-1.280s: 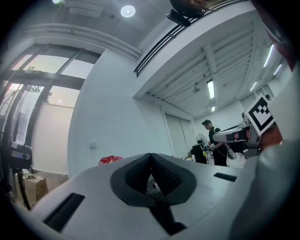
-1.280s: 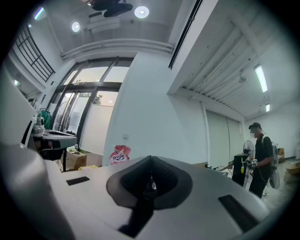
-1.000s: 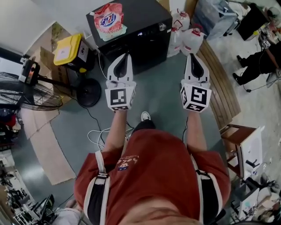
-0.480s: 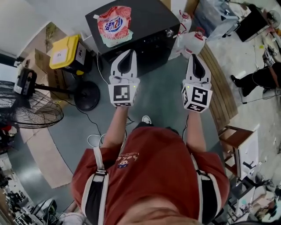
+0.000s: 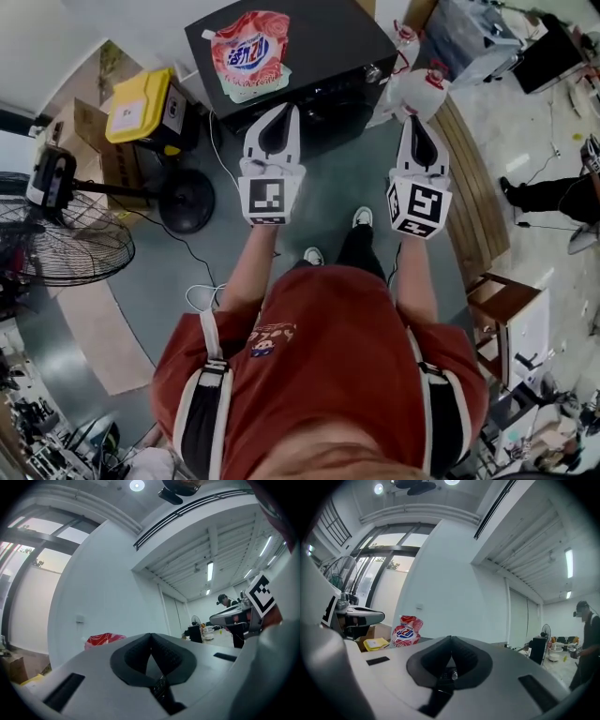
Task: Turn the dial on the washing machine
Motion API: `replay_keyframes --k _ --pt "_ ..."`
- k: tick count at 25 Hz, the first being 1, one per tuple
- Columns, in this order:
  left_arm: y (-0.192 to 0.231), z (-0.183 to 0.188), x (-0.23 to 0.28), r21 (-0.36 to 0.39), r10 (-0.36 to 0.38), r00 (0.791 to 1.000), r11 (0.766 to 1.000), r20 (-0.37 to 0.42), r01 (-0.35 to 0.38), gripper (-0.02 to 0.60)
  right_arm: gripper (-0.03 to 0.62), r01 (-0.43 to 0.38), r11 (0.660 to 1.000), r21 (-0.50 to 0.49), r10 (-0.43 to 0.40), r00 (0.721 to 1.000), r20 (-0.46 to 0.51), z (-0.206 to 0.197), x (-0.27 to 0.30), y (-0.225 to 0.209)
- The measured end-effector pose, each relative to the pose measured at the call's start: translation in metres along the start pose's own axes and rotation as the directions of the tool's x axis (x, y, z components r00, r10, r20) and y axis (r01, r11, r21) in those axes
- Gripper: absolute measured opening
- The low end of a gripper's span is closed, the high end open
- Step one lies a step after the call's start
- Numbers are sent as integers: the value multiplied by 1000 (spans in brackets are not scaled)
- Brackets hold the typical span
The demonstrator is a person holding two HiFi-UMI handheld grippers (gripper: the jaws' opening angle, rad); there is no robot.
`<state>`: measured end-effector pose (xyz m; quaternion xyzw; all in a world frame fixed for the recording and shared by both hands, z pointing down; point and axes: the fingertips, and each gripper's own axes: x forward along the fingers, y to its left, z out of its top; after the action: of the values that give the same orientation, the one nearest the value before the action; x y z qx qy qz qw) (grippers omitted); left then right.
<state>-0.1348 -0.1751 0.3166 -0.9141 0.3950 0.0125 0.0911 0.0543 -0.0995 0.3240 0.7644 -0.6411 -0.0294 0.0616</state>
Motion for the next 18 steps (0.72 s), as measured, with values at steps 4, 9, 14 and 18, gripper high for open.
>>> replay_keyframes --k 4,9,14,18 --pt "-5 -15 28 1 22 1000 1000 -9 -22 9 9 -25 1000 -3 25 1000 -9 -15 27 -15" --pt "-15 -36 68 7 61 998 998 -27 -61 9 9 -68 998 -2 68 997 -24 -38 68 -44" --pt "-29 -56 109 5 96 995 995 -39 -96 9 10 -138 990 2 138 990 -41 -64 115 -66" --pt "-39 -86 132 -4 127 988 992 -83 -127 9 11 -191 981 19 192 979 -74 -95 150 -76"
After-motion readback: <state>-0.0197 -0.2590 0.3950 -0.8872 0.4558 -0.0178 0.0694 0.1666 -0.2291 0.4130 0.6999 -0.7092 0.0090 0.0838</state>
